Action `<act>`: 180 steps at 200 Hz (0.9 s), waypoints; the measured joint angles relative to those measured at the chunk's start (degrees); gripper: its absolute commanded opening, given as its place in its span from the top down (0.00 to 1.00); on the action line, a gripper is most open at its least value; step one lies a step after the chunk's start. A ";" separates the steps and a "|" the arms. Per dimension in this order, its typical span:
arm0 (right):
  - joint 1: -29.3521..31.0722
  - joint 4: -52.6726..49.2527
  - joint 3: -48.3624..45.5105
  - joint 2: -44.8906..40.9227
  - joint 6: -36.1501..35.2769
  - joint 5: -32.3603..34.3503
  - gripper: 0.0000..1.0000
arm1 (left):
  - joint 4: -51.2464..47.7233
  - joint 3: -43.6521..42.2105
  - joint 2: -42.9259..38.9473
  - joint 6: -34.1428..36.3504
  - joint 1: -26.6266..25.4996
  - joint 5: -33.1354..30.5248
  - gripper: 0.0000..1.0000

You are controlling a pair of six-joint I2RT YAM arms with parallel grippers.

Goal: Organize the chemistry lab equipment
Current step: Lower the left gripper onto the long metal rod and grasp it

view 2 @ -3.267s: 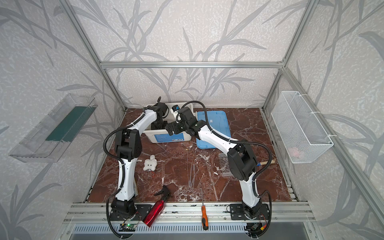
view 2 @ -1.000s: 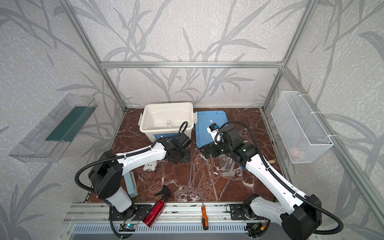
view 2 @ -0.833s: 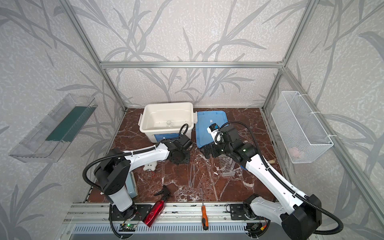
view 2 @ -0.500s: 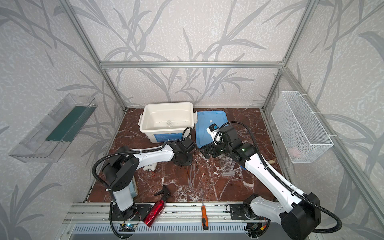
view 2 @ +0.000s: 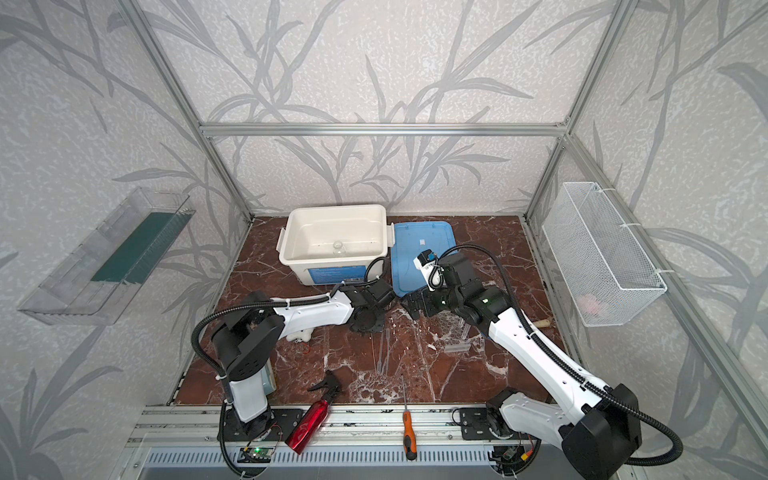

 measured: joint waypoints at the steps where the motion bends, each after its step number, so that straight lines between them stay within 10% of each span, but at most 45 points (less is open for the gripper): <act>1: 0.00 0.04 0.00 0.00 0.00 0.00 0.00 | -0.07 -0.02 -0.02 -0.04 0.00 0.04 0.90; 180: 0.00 1.03 -0.31 0.66 0.96 -0.20 0.00 | -0.37 -3.63 -3.43 -3.32 -1.49 0.70 1.00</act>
